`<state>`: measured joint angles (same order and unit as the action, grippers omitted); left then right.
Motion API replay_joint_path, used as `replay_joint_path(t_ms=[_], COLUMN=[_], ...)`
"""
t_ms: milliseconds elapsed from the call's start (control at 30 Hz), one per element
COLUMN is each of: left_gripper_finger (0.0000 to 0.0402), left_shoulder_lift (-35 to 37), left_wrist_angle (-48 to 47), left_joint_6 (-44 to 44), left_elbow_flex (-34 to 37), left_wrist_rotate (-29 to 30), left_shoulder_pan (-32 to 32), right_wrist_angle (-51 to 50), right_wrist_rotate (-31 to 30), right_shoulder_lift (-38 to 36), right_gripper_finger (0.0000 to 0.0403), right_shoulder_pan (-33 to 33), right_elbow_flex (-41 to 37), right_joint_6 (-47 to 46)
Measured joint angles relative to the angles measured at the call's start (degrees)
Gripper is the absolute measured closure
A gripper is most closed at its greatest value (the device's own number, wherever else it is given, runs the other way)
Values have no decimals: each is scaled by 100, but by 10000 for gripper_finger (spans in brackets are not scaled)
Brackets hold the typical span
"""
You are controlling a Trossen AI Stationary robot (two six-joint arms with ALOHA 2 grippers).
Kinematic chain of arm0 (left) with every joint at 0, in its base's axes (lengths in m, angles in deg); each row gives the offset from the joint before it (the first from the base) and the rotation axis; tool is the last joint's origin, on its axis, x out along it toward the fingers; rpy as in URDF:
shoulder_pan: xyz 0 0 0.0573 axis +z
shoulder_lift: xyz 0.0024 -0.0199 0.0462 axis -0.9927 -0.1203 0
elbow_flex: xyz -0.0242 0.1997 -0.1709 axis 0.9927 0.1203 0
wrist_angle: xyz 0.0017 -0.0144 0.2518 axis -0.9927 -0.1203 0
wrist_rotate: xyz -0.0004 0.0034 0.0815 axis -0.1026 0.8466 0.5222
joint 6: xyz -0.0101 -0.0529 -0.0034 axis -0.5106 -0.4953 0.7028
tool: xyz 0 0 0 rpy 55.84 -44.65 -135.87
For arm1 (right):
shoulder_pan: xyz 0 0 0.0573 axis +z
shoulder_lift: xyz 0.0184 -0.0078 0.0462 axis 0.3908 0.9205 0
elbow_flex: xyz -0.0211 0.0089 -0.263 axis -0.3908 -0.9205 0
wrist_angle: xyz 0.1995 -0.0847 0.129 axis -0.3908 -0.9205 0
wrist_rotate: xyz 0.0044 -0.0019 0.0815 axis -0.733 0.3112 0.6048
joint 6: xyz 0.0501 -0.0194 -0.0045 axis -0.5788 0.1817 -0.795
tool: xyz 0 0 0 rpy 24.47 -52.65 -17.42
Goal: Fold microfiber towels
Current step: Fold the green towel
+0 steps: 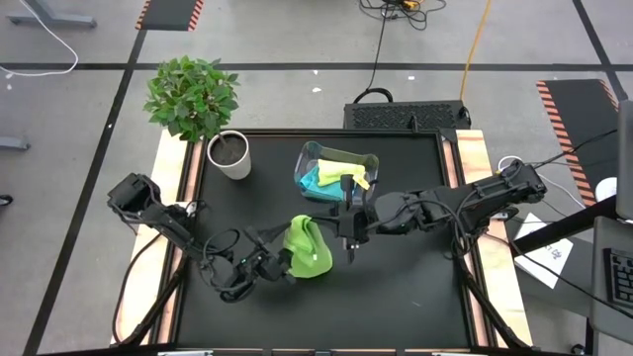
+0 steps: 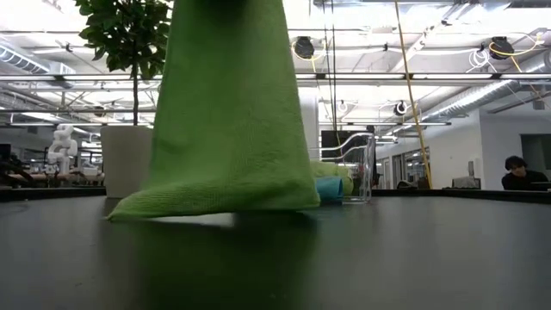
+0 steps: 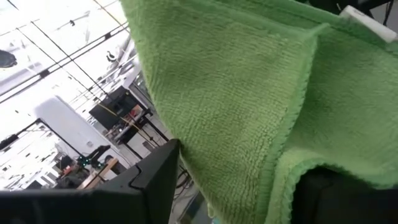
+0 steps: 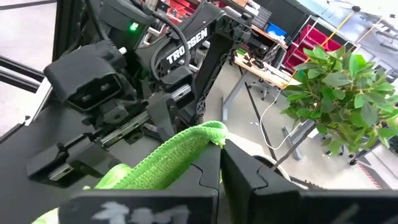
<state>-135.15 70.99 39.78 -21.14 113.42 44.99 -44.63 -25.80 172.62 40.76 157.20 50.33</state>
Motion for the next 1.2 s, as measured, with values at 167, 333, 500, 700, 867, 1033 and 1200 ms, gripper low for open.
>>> replay_joint_path(t_ms=[167, 333, 500, 700, 867, 1033, 1200], left_gripper_finger=[186, 203, 258, 344, 392, 397, 398], left_shoulder_lift=[0, 63, 282, 304, 374, 911, 1586], left_wrist_angle=[87, 60, -475, -732, -688, -788, -1154], left_joint_6=[-42, -128, -631, -529, -16, 34, -220], left_elbow_flex=[0, 0, 0, 0, 0, 0, 0], left_wrist_rotate=[39, 60, -183, -416, -515, -397, -254], left_shoulder_pan=[-97, -93, -111, -122, -322, -553, -697], right_wrist_angle=[-104, -129, -127, -130, -226, -364, -282], right_wrist_rotate=[0, -2, -2, -2, -157, -680, -1080], right_shoulder_lift=[0, 0, 0, 0, -2, -2, -67], right_gripper_finger=[403, 403, 403, 403, 403, 403, 403], right_shoulder_pan=[0, 49, 151, 240, 263, 237, 236], right_elbow_flex=[0, 0, 0, 0, 0, -2, -4], right_joint_6=[-96, -102, -29, 35, 99, 377, 651])
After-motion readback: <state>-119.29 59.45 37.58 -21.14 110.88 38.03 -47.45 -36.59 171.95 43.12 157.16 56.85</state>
